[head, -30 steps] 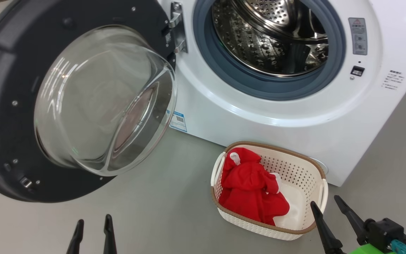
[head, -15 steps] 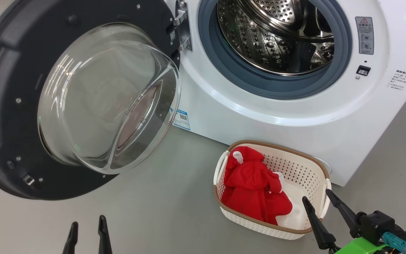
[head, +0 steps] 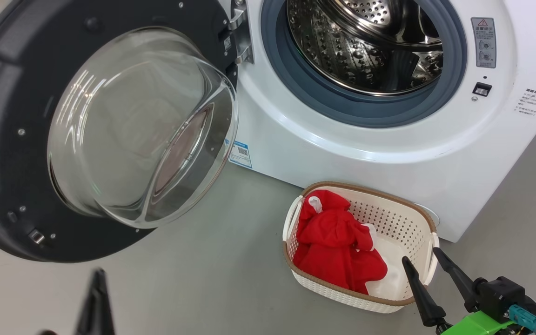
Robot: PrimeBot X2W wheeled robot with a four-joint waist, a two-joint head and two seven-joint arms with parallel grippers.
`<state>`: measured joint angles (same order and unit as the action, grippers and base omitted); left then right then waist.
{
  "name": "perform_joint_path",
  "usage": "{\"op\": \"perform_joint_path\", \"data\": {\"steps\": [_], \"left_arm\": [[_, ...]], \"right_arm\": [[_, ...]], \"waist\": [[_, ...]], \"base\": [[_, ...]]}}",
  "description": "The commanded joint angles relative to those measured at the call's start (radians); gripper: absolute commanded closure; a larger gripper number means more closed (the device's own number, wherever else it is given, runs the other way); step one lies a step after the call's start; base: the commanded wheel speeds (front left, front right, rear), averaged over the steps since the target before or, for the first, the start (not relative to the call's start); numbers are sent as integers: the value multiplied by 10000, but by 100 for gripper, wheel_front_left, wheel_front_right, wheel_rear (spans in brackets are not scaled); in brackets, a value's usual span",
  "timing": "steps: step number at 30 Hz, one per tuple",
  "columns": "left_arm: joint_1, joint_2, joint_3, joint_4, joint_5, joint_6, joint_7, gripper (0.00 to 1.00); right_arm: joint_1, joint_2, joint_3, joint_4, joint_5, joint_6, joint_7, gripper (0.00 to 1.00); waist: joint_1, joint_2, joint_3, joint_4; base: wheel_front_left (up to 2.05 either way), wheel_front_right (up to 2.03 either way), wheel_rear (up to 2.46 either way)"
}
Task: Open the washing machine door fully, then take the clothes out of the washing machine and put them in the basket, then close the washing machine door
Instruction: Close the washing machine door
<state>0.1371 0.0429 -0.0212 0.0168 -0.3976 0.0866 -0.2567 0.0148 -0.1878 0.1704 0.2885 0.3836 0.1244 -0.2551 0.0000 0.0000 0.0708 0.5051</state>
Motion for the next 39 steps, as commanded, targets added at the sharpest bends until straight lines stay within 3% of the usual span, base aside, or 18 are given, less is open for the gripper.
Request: {"op": "perform_joint_path", "data": {"steps": [1, 7, 11, 14, 20, 30, 39], "left_arm": [[-670, 74, 708, -596, 39, -184, -51, 100], [-1637, 74, 2208, -1320, 273, -803, -51, 100], [-2712, 191, 3628, -1470, 578, -1549, -51, 100], [-3976, 758, 4746, -1013, 187, -1965, -51, 100], [-5915, 2162, 5442, 1237, -947, -2134, -2, 100], [-8397, 3801, 6045, 5887, -3571, -2157, 2958, 100], [-9343, 4667, 5879, 8085, -5433, -2170, 6582, 100]], "right_arm": [[-242, -79, 99, -272, 105, 63, -67, 0], [-144, 15, -5, -303, 74, 63, -67, 0], [-79, 94, -66, -320, 60, 63, -67, 0], [-17, 148, -185, -379, 28, 63, -67, 0], [75, 164, -298, -436, -19, 63, -67, 0], [61, 296, -482, -573, -97, 63, -67, 0], [-51, 281, -464, -615, -128, 63, -67, 0]], "waist": [[0, 0, 25, 15], [0, 0, 35, 26], [0, 0, 37, 17], [0, 0, 97, 10], [0, 0, 200, 40], [0, 0, 490, 37], [0, 0, 802, -112]], "base": [[0, 0, 0], [0, 0, 0], [0, 0, 0], [0, 0, 0], [0, 0, 0], [0, 0, 0], [0, 0, 0]]}}
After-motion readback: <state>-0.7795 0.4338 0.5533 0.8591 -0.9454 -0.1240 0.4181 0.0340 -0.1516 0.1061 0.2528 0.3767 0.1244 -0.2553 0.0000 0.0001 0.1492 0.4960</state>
